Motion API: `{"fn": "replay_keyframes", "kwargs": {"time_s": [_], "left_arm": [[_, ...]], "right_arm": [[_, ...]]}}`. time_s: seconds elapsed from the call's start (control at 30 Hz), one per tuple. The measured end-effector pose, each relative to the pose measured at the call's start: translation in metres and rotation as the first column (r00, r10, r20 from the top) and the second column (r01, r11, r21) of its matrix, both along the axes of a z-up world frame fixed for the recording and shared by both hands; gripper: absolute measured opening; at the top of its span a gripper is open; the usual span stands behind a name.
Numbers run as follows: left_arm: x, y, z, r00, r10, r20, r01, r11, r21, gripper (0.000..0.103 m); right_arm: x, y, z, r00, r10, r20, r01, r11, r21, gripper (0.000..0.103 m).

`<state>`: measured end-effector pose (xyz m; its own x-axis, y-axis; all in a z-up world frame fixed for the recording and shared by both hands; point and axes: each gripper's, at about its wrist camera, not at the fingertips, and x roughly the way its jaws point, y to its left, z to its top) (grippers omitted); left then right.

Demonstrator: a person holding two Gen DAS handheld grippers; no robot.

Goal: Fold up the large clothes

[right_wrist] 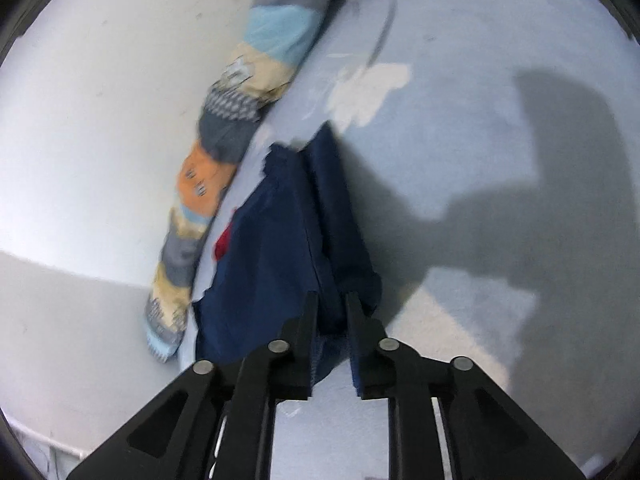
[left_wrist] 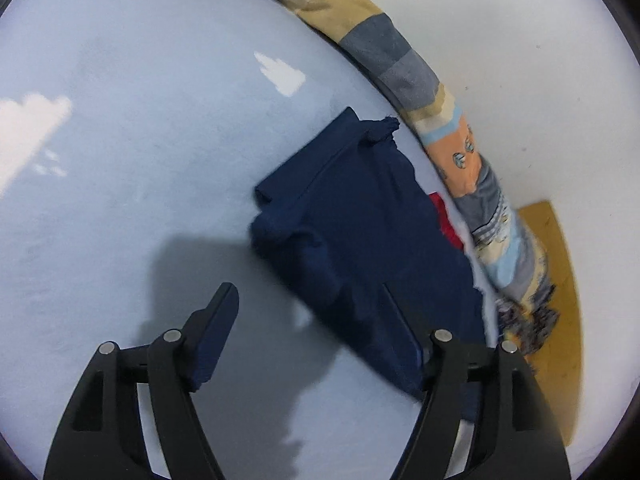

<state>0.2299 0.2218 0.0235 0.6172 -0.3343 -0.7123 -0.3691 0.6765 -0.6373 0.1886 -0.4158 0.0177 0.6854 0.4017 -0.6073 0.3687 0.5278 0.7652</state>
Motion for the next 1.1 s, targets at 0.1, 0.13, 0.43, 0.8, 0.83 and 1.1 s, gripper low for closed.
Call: {"fn": "replay_keyframes", "kwargs": {"time_s": [0.1, 0.13, 0.43, 0.8, 0.83, 1.1], "left_arm": [[0.016, -0.002, -0.022, 0.998, 0.022, -0.052, -0.024, 0.999, -0.033, 0.076], [0.022, -0.002, -0.027, 0.999, 0.023, -0.040, -0.025, 0.998, -0.055, 0.076], [0.040, -0.013, -0.042, 0.996, 0.077, 0.053, -0.074, 0.996, -0.050, 0.012], [0.015, -0.046, 0.016, 0.982, -0.026, 0.185, 0.010, 0.996, 0.085, 0.008], [0.011, -0.047, 0.017, 0.983, -0.025, 0.184, 0.009, 0.996, 0.087, 0.008], [-0.052, -0.065, 0.019, 0.990, 0.002, 0.139, -0.013, 0.997, 0.079, 0.009]], "right_arm": [[-0.002, -0.010, 0.000, 0.999, -0.046, 0.006, 0.046, 0.999, 0.014, 0.024], [-0.003, -0.012, -0.002, 0.999, -0.047, -0.001, 0.047, 0.999, 0.025, 0.024], [-0.015, 0.024, -0.045, 0.998, 0.037, -0.053, -0.022, 0.963, 0.269, 0.041], [0.047, 0.054, -0.059, 0.999, 0.044, -0.020, -0.040, 0.986, 0.163, 0.007], [0.049, 0.056, -0.054, 0.998, 0.064, -0.017, -0.061, 0.992, 0.112, 0.006], [0.015, 0.046, -0.021, 0.992, 0.123, -0.038, -0.124, 0.992, -0.010, 0.006]]}}
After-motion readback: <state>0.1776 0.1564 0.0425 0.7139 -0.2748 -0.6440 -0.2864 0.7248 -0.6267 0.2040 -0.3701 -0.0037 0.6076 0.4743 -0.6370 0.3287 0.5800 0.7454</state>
